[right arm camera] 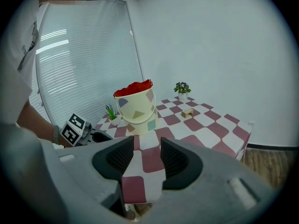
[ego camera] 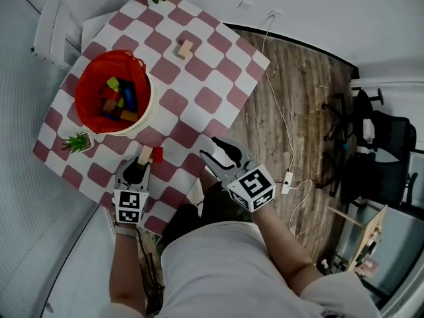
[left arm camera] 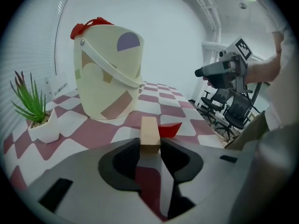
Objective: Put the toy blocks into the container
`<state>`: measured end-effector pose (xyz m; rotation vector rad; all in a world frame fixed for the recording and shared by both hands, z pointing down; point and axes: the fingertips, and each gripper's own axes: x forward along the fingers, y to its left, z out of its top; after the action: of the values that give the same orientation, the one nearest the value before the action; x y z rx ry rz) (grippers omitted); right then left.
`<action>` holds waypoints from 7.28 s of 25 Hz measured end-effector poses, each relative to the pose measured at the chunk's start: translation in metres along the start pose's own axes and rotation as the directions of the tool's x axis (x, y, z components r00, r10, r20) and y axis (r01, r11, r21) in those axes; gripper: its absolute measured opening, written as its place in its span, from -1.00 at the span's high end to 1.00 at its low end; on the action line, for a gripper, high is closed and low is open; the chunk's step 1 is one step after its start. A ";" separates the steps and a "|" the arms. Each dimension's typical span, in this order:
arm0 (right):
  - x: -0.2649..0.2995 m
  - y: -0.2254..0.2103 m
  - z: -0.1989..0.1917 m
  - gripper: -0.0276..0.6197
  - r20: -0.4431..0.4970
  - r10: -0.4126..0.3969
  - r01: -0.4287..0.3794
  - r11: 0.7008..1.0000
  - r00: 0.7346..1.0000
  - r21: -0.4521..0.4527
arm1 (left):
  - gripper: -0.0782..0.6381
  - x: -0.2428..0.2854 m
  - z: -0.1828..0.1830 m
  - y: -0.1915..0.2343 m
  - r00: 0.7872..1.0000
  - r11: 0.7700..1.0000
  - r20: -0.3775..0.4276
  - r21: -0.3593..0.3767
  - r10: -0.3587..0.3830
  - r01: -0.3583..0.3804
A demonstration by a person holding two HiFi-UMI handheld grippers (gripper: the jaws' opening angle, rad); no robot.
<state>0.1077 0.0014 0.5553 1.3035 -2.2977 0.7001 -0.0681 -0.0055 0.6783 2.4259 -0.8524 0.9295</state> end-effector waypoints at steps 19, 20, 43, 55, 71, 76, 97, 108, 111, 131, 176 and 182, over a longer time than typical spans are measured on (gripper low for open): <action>0.019 -0.004 0.049 0.35 0.049 0.132 -0.128 0.988 0.990 -0.088 | 0.43 -0.059 0.045 0.002 0.981 0.980 0.062 -0.079 0.185 -0.180; 0.021 -0.003 0.052 0.35 0.051 0.144 -0.139 0.986 0.988 -0.095 | 0.43 -0.063 0.049 0.002 0.978 0.978 0.068 -0.083 0.198 -0.192; 0.048 0.006 0.104 0.35 0.058 0.335 -0.319 0.929 0.940 -0.189 | 0.43 -0.123 0.170 0.019 0.882 0.904 0.199 -0.110 0.427 -0.413; 0.046 -0.023 0.110 0.35 0.045 0.307 -0.294 0.938 0.951 -0.186 | 0.43 -0.103 0.212 0.050 0.870 0.898 0.220 -0.107 0.441 -0.427; 0.041 -0.055 0.097 0.35 0.030 0.245 -0.238 0.961 0.969 -0.138 | 0.39 -0.074 0.216 0.088 0.859 0.876 0.176 -0.128 0.481 -0.465; 0.041 -0.053 0.095 0.35 0.024 0.248 -0.242 0.961 0.969 -0.135 | 0.34 -0.075 0.215 0.087 0.861 0.880 0.182 -0.130 0.474 -0.457; 0.067 0.036 0.034 0.35 -0.177 0.380 -0.413 0.883 0.908 -0.223 | 0.34 -0.140 0.121 0.066 0.823 0.818 0.162 -0.318 0.545 -0.479; 0.086 0.079 -0.019 0.35 -0.332 0.412 -0.507 0.813 0.848 -0.287 | 0.34 -0.156 0.056 0.038 0.822 0.774 0.113 -0.426 0.559 -0.468; 0.092 0.086 -0.031 0.35 -0.369 0.405 -0.523 0.792 0.837 -0.316 | 0.34 -0.157 0.041 0.030 0.825 0.766 0.098 -0.445 0.557 -0.464; 0.131 0.098 -0.083 0.35 -0.491 0.257 -0.490 0.754 0.833 -0.437 | 0.34 -0.176 -0.037 -0.005 0.817 0.678 0.003 -0.560 0.577 -0.476; 0.115 0.166 0.103 0.50 -0.195 0.409 -0.452 0.776 0.892 -0.440 | 0.34 -0.204 0.021 0.003 0.788 0.730 0.151 -0.511 0.596 -0.454; 0.114 0.157 0.146 0.50 -0.121 0.391 -0.402 0.800 0.912 -0.446 | 0.34 -0.204 0.033 0.004 0.784 0.736 0.172 -0.506 0.597 -0.449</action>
<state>-0.0984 -0.0937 0.4691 0.5959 -2.5343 0.2441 -0.1766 0.0535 0.5129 1.9710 -1.7437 0.4169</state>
